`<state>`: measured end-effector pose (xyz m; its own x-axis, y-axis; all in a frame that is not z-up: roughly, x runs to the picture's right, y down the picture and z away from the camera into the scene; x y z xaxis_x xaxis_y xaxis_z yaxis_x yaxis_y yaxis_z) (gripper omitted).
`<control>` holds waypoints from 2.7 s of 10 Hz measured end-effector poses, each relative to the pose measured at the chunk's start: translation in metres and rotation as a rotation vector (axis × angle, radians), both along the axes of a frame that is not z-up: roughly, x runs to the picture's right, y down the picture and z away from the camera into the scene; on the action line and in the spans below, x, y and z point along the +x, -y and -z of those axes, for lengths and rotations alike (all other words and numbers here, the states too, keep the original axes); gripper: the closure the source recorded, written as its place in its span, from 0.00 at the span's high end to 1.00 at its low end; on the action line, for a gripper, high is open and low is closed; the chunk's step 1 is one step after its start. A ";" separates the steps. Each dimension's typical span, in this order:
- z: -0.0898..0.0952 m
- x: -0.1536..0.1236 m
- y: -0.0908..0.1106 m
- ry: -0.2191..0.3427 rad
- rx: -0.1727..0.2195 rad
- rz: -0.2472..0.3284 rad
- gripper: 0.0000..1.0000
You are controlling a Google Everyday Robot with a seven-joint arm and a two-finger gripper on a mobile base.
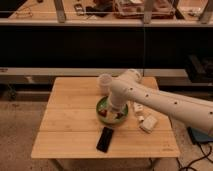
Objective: Place the pepper on the white sponge
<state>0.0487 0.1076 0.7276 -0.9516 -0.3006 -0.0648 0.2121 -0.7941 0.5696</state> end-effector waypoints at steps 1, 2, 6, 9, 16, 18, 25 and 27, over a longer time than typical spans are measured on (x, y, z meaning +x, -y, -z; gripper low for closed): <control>0.001 0.034 0.012 -0.042 0.009 -0.040 0.00; 0.001 0.062 0.019 -0.080 0.012 -0.083 0.00; -0.031 0.173 0.023 -0.226 0.007 -0.335 0.00; -0.034 0.176 0.024 -0.232 0.006 -0.347 0.00; -0.040 0.170 0.018 -0.323 -0.026 -0.461 0.00; -0.046 0.170 0.018 -0.432 -0.039 -0.600 0.00; -0.061 0.189 -0.038 -0.796 -0.054 -1.023 0.00; -0.061 0.189 -0.055 -0.819 -0.074 -1.069 0.00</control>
